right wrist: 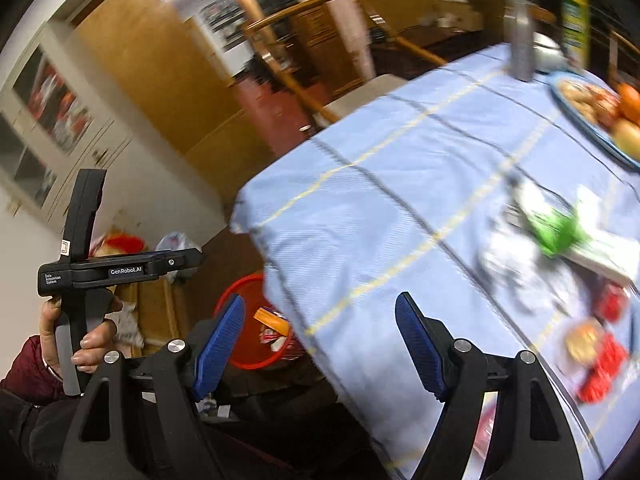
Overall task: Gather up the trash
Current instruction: 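Move both tools back over the remaining trash on the table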
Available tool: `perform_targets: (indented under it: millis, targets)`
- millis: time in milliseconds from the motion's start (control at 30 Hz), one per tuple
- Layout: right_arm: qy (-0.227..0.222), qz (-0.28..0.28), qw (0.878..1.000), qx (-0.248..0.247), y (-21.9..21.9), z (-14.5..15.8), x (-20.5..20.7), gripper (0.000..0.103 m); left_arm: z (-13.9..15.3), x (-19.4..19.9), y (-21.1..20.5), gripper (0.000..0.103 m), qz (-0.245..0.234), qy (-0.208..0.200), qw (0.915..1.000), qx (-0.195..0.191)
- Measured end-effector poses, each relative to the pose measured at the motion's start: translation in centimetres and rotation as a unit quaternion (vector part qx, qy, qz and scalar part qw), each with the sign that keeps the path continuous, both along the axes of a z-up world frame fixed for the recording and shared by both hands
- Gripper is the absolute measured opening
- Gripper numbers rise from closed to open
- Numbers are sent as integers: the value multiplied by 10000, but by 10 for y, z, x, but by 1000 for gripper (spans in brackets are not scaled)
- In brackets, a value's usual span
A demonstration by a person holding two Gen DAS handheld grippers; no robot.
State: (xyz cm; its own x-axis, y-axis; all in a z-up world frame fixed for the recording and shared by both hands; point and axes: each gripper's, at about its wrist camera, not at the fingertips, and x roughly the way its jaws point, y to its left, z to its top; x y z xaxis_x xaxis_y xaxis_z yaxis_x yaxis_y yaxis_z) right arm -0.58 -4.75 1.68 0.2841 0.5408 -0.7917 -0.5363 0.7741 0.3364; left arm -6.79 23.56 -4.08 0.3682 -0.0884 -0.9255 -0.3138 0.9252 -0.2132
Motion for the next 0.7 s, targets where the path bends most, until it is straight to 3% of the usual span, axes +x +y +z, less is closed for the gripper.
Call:
perform_targets:
  millis: [267, 467, 700]
  targets:
    - [-59, -1402, 9901, -17, -92, 3, -19, 77, -1, 65, -84, 80, -1323, -19, 9912, -53]
    - [-2, -2656, 9641, 47, -162, 0, -46, 78, 1, 109, -154, 80, -2416, -88, 9703, -41]
    - [-14, -3850, 9229, 37, -209, -5, -80, 78, 5, 151, -226, 80, -3435, -243, 9388, -50]
